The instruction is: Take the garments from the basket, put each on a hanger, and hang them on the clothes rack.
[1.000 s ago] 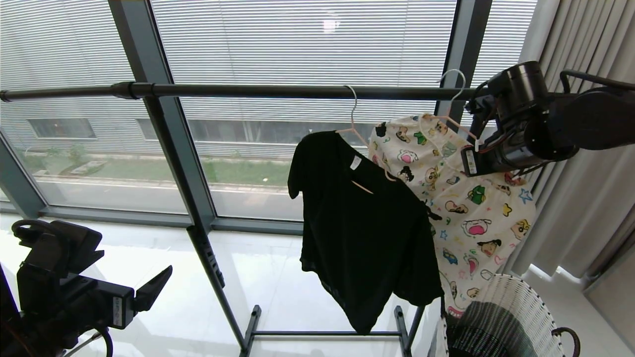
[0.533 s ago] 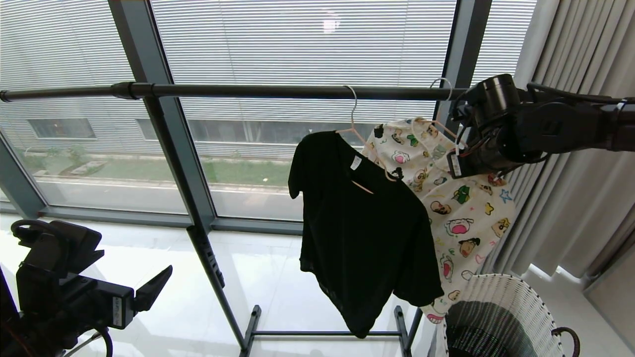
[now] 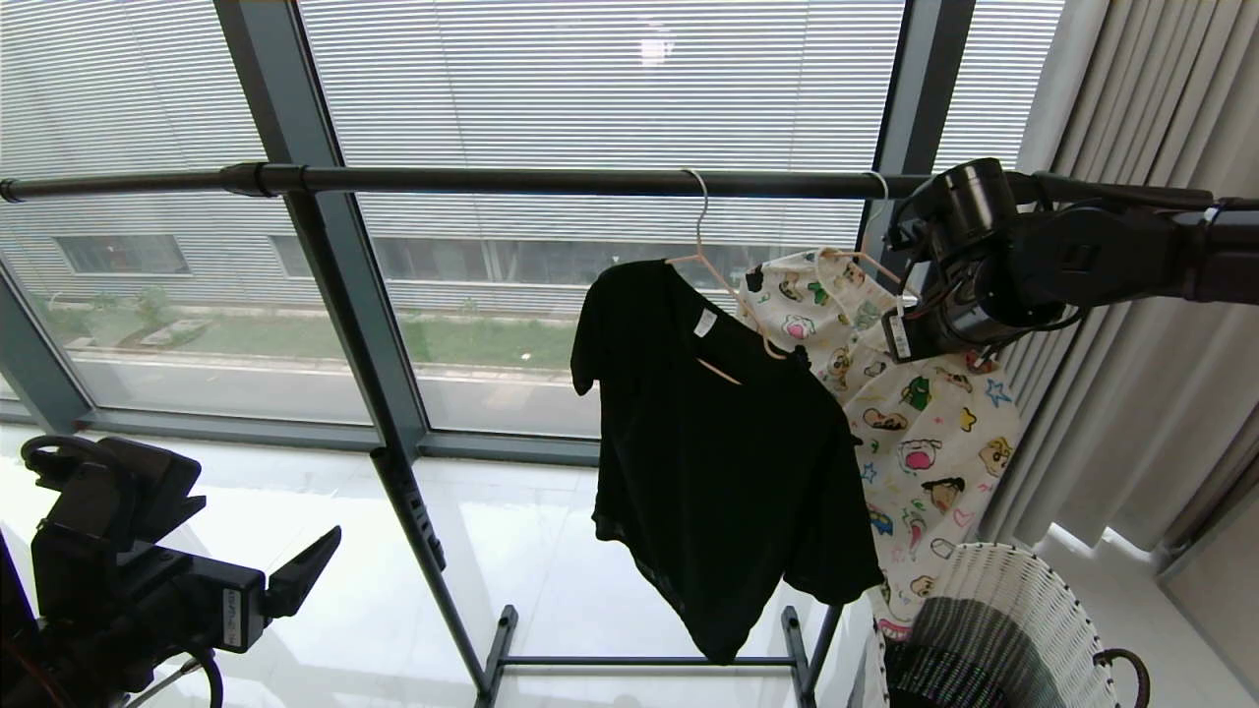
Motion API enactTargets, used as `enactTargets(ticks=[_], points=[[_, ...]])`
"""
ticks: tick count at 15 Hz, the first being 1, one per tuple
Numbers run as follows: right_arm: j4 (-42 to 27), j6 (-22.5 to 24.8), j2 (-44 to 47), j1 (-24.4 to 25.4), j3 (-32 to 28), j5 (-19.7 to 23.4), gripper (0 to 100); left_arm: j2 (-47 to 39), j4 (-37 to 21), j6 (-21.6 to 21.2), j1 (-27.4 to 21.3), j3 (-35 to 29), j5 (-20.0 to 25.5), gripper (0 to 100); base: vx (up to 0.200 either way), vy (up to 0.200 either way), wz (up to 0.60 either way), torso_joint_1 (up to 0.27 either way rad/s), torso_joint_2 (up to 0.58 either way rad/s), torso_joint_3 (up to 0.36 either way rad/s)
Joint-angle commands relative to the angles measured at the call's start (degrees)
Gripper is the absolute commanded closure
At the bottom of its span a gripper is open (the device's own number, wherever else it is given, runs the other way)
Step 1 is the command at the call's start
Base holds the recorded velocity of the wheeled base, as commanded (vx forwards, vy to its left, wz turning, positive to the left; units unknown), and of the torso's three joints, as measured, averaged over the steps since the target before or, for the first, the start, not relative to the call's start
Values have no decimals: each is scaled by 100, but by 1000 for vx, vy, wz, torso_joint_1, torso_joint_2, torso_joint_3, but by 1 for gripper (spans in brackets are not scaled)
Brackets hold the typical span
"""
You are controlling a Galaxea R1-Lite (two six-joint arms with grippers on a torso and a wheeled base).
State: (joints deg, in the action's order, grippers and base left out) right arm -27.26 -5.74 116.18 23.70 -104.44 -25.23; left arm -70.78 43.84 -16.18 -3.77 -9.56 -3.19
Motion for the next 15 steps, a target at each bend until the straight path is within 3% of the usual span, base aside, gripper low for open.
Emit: enactTargets(ticks=[1, 3, 6, 9, 12, 15], points=[[-8, -32, -95, 3, 2, 1, 0, 3, 2, 1, -1, 7, -6, 0, 0, 0, 0, 0, 0, 0], [-78, -111, -491, 3, 37, 1, 0, 55, 2, 18, -1, -2, 3, 0, 0, 0, 0, 0, 0, 0], [-957, -182, -1387, -6, 55, 27, 0, 231, 2, 71, 122, 94, -15, 0, 0, 0, 0, 0, 0, 0], [-1678, -665, -2556, -67, 345, 1, 0, 899, -7, 229, 359, 411, -173, 0, 0, 0, 0, 0, 0, 0], [-1721, -612, -4121, -507, 1857, -87, 0, 1708, -16, 493, 640, 771, -1096, 0, 0, 0, 0, 0, 0, 0], [-1721, -428, -5738, -1087, 3404, -254, 0, 2341, -314, 704, 632, 956, -1394, 0, 0, 0, 0, 0, 0, 0]])
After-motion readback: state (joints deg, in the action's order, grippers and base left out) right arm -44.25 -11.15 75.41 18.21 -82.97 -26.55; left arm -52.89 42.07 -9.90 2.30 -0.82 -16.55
